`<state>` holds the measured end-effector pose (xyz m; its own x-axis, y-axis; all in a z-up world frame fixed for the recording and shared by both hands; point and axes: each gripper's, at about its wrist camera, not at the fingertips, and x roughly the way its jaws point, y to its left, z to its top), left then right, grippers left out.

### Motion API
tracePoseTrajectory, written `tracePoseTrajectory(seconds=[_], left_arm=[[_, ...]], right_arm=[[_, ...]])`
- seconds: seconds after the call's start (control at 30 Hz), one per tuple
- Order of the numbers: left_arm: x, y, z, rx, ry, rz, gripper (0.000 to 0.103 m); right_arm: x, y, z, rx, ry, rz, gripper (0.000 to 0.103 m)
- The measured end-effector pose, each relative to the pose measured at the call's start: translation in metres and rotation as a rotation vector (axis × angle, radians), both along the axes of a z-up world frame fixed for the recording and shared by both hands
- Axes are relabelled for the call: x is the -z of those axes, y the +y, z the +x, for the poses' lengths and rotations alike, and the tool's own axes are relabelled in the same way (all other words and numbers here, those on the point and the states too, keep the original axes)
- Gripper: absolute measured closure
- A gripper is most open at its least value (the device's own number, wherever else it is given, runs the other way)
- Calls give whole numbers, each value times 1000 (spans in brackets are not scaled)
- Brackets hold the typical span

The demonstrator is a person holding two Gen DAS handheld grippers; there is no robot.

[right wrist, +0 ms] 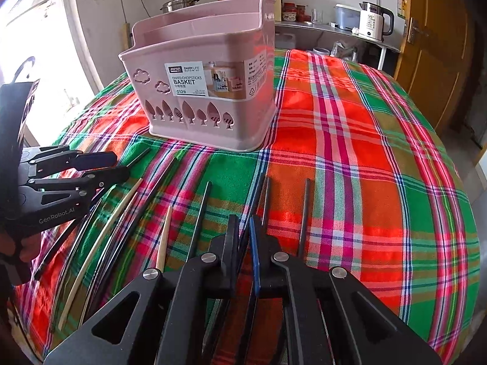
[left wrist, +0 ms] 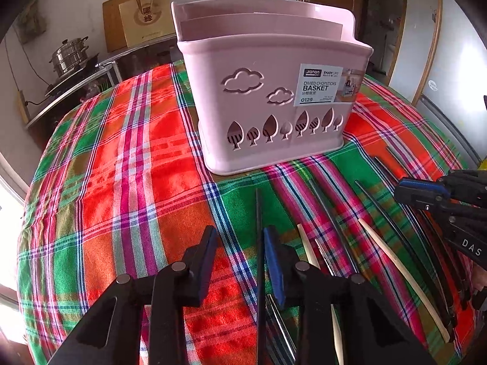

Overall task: Organize utensils
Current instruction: 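Lower the right tool and close it on a black chopstick while the left tool grasps another black chopstick, then lift both held black chopsticks and carry them over the pink basket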

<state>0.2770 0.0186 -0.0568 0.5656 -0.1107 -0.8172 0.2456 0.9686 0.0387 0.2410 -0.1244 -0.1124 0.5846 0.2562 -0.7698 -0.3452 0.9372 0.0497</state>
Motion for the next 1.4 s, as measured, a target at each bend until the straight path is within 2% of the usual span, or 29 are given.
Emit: tracePoseTrajectory(seconds=[0.27, 0.43, 0.73, 0.9, 1.2, 1.4], left_arm=[[-1, 0, 14, 30, 51, -1, 73], [-1, -5, 13, 57, 62, 5, 97], [-14, 2, 6, 50, 56, -37, 99], [-47, 7, -7, 45, -4, -68, 99], [-129, 24, -43, 29, -167, -124, 99], [-164, 29, -62, 15, -232, -142, 99]], right_arm=[[-1, 5, 15, 2, 44, -19, 96], [-2, 6, 16, 0, 45, -9, 96], [-24, 6, 5, -13, 2, 36, 97], [-51, 5, -8, -24, -60, 66, 97], [-113, -4, -39, -27, -212, 121, 98], [-140, -13, -55, -22, -286, 146, 98]])
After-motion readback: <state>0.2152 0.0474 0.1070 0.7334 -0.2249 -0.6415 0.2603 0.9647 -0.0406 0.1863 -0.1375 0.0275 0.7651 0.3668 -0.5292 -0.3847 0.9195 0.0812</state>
